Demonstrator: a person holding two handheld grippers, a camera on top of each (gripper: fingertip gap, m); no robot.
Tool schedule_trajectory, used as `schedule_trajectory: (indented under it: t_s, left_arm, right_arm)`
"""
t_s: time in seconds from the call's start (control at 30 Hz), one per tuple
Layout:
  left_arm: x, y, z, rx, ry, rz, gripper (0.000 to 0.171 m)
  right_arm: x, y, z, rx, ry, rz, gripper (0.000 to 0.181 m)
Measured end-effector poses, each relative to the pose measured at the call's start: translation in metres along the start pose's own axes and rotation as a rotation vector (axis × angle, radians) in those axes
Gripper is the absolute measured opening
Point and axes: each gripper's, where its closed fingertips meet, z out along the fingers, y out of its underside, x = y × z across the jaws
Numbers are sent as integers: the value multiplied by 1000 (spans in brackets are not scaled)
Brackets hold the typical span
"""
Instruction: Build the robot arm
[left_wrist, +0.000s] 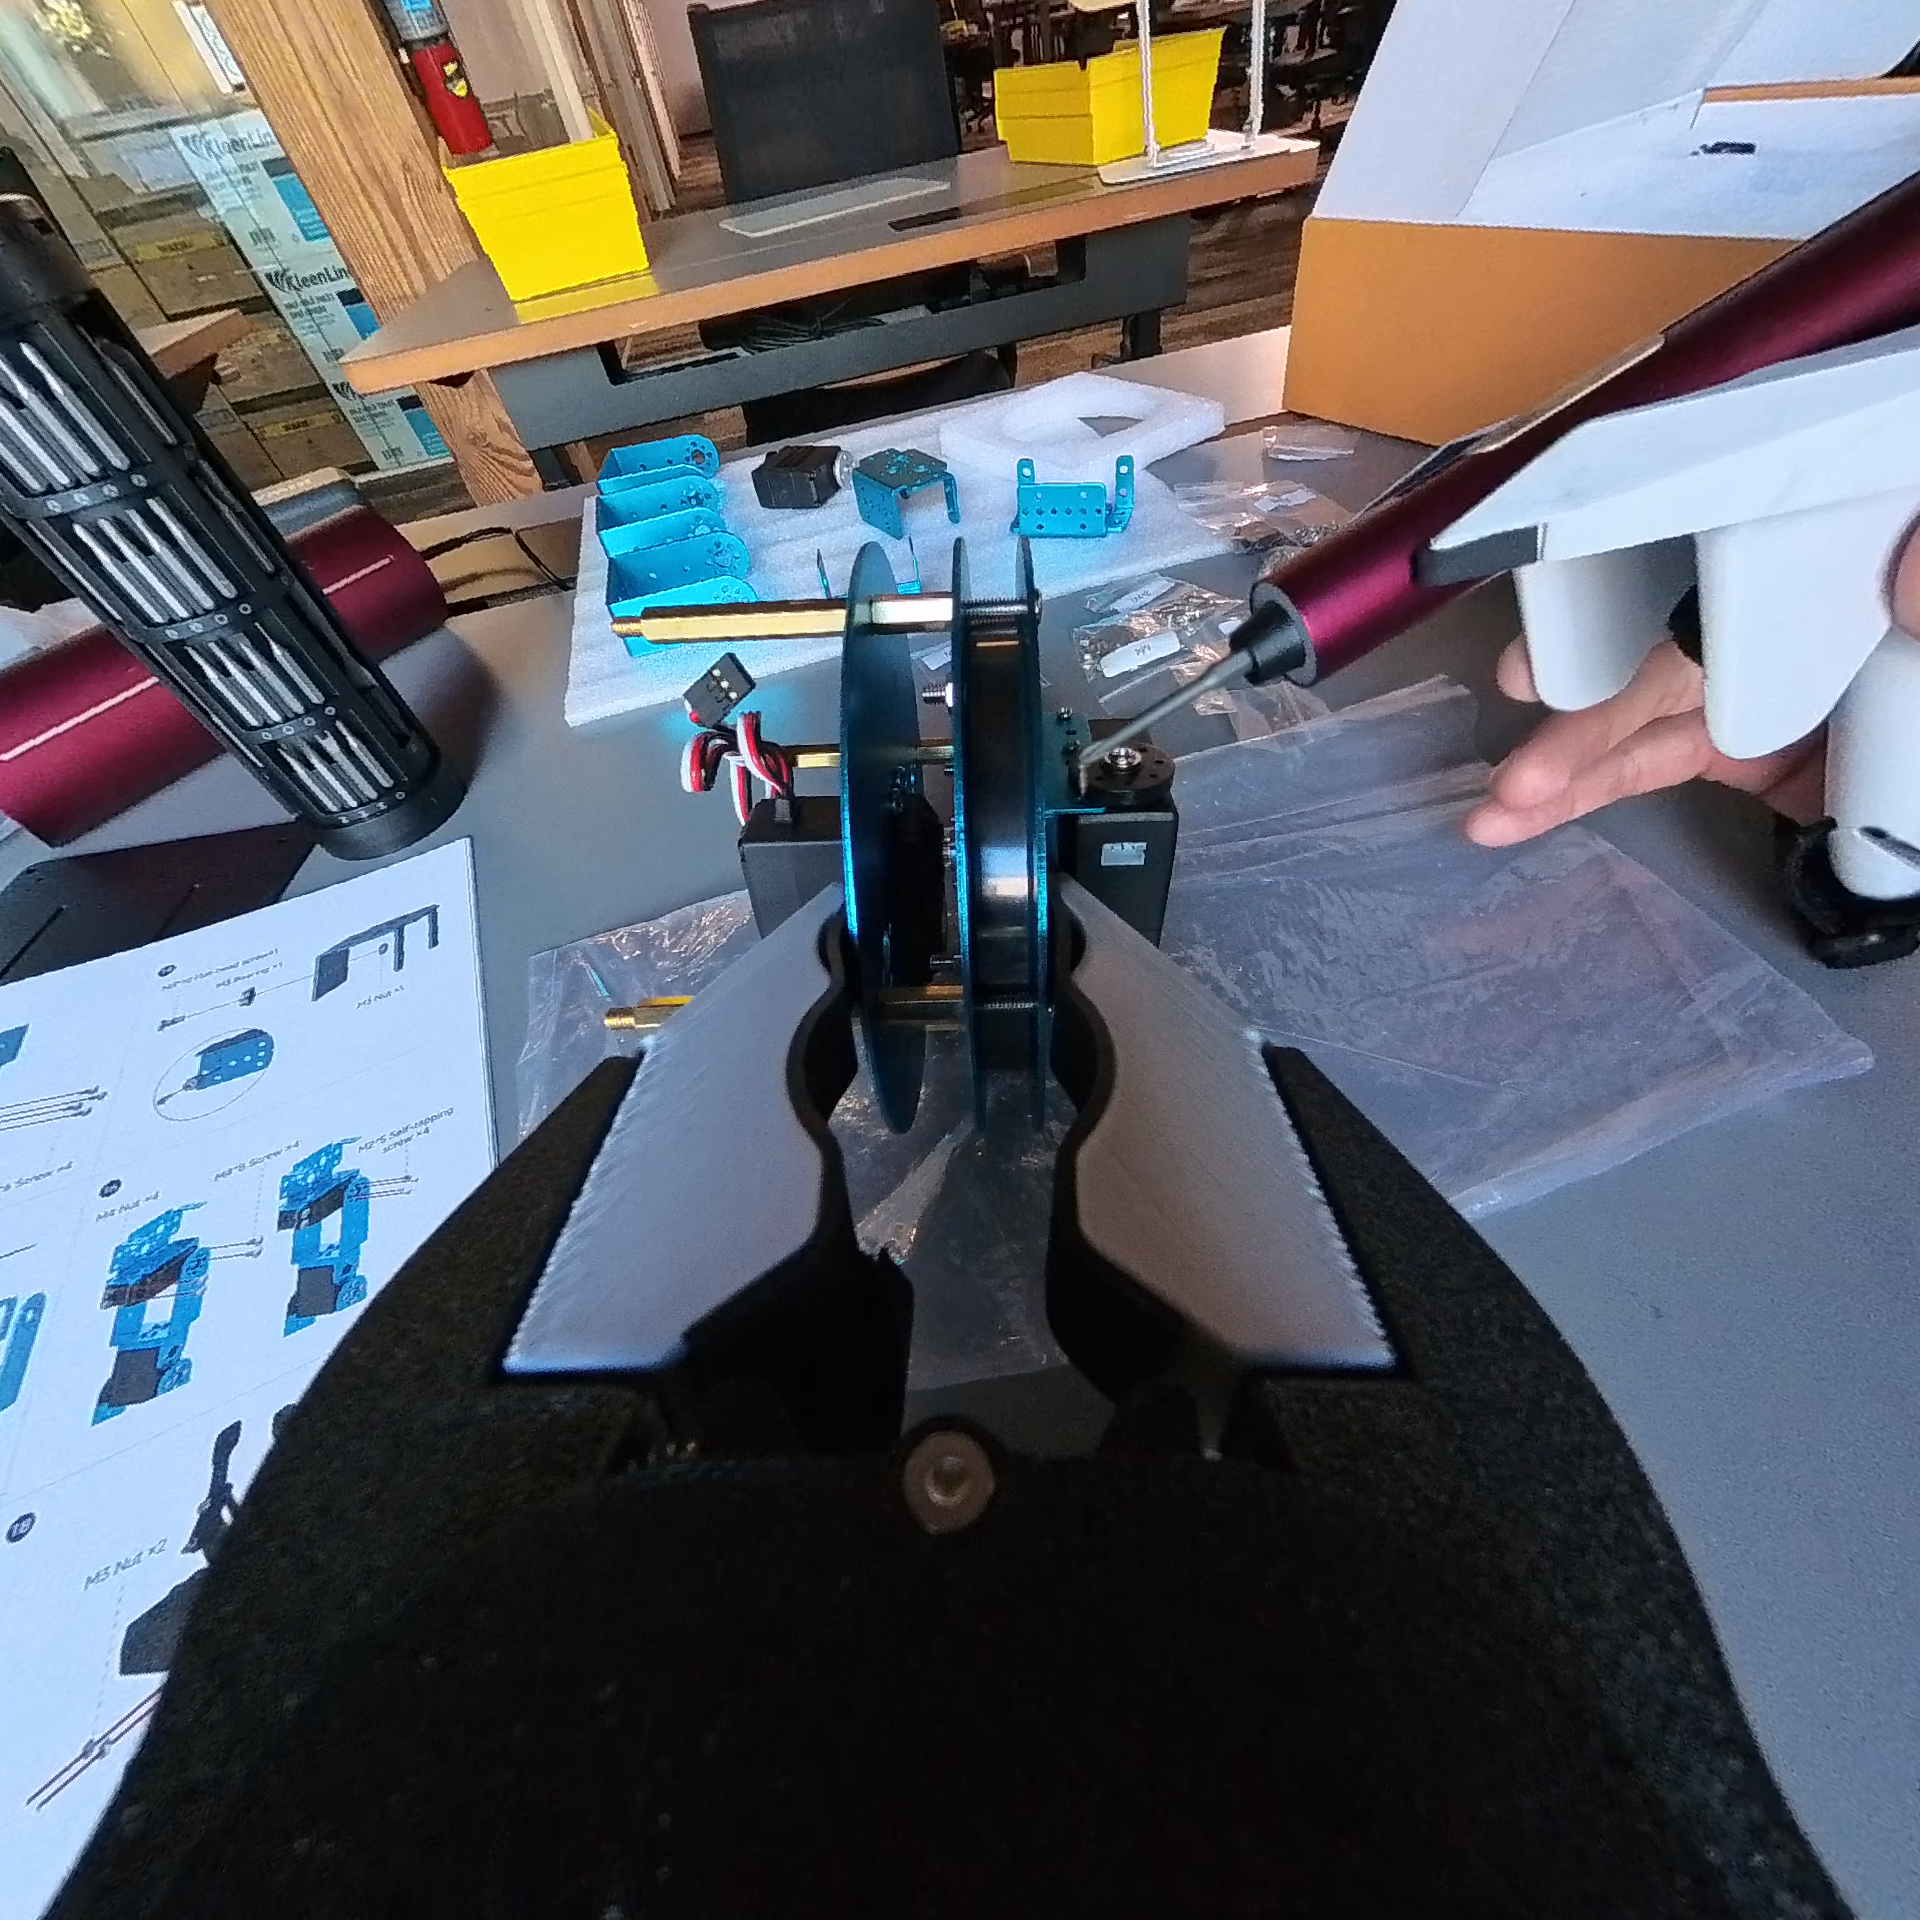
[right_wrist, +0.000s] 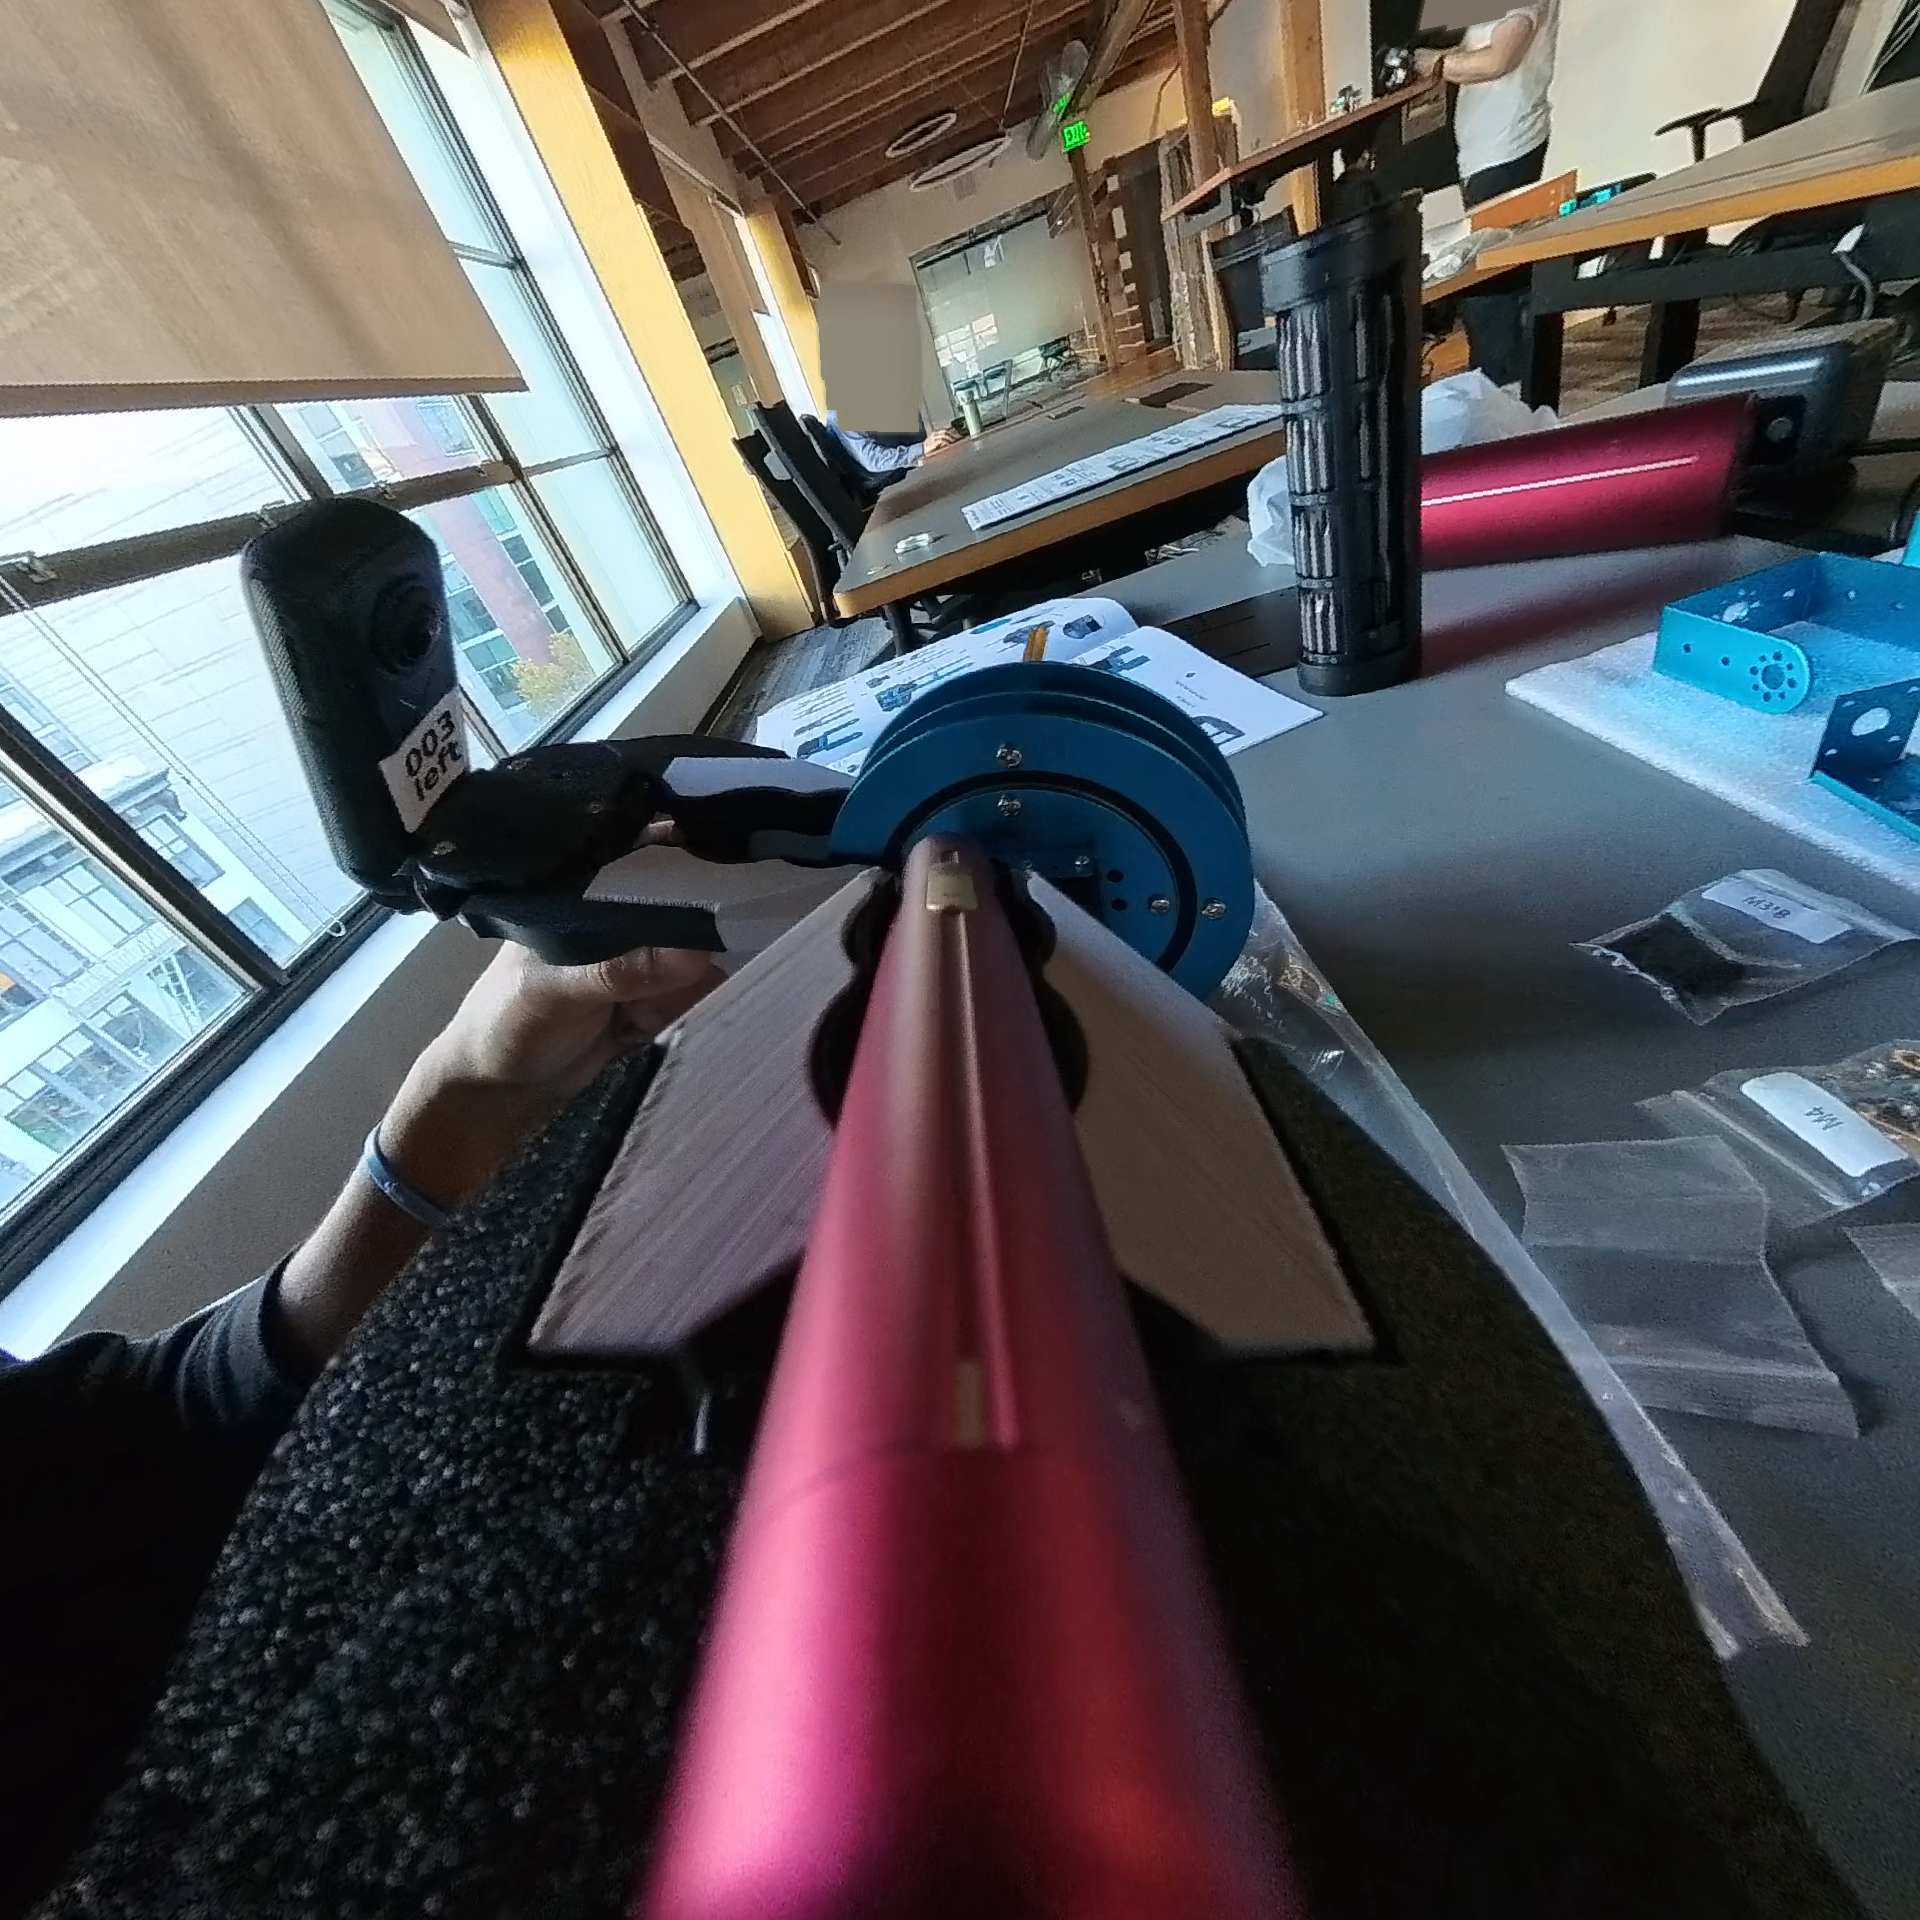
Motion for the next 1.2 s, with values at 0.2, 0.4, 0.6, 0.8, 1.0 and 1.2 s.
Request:
schedule_trajectory:
  t_s: [0.2, 0.4, 0.6, 0.8, 1.0, 1.2]
  left_arm:
    - [0, 0, 0, 0, -1, 3, 33]
    - [0, 0, 0, 1, -1, 5, 33]
    - [1, 0, 0, 1, -1, 6, 33]
    - [1, 0, 0, 1, -2, 7, 33]
    - [1, 0, 0, 1, -2, 10, 33]
    - [1, 0, 0, 2, -3, 13, 33]
  right_arm:
    - [2, 0, 0, -3, 1, 6, 22]
    - [-1, 1, 0, -5, -5, -9, 22]
    - [-4, 2, 1, -11, 9, -63, 22]
    - [-13, -1, 1, 3, 36, -198, 21]
    - [-15, 1, 1, -14, 105, -335, 21]
    - [-18, 2, 2, -20, 134, -409, 21]
